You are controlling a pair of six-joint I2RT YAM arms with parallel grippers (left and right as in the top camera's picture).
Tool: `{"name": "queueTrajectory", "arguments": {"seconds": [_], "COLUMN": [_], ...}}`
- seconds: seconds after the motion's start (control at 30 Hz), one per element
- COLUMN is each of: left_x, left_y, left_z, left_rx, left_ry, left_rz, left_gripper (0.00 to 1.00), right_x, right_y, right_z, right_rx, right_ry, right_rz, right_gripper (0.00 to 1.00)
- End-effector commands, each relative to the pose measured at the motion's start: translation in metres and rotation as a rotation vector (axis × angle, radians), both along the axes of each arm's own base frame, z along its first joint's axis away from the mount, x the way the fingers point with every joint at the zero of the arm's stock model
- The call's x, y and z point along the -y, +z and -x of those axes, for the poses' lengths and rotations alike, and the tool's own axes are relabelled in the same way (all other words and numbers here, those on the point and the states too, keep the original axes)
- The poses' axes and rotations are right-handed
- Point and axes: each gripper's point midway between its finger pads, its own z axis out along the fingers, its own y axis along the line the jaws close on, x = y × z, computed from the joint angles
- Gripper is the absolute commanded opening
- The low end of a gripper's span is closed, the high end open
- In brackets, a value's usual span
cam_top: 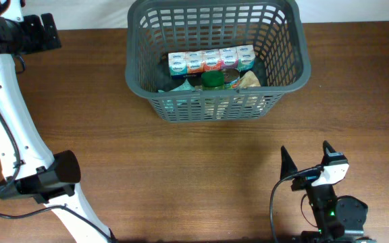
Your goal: Pack container
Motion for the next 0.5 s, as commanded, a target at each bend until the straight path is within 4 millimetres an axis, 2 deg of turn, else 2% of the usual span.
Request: {"name": "queueTrajectory", "arguments": {"seconds": [0.0, 0.07, 0.1, 0.33, 0.4, 0.47], "left_x": [-0.001, -0.001, -0.001, 0.0, 0.004, 0.011], "left_y": [0.002, 0.002, 0.002, -0.001, 0.005, 0.019], "left_z": [0.0, 0.0, 0.0, -0.001, 0.001, 0.01], "left_rx": [0.006, 0.006, 0.006, 0.001, 0.013, 0.041], "left_ry": [0.009, 0.009, 0.009, 0.007, 0.0, -0.01], "left_rz": [0.005, 0.005, 0.005, 0.006, 0.002, -0.005], "left_gripper": [0.99, 0.99, 0.99, 0.99, 0.99, 0.99], "right_x": [-0.002, -0.002, -0.002, -0.002, -0.002, -0.002], "right_y": [-0.016, -0.029, -0.024, -0.025, -0.025, -0.025], "right_z": [0.0, -0.003, -0.004, -0.005, -0.005, -0.005], "right_rx": [-0.037, -0.055, -0.023, -0.017, -0.017, -0.017], "right_ry": [0.009, 0.009, 0.009, 0.009, 0.009, 0.01], "right_rz": [-0.01, -0.011, -0.009, -0.009, -0.009, -0.009], "right_gripper": [0.99, 0.99, 0.99, 0.99, 0.99, 0.99]}}
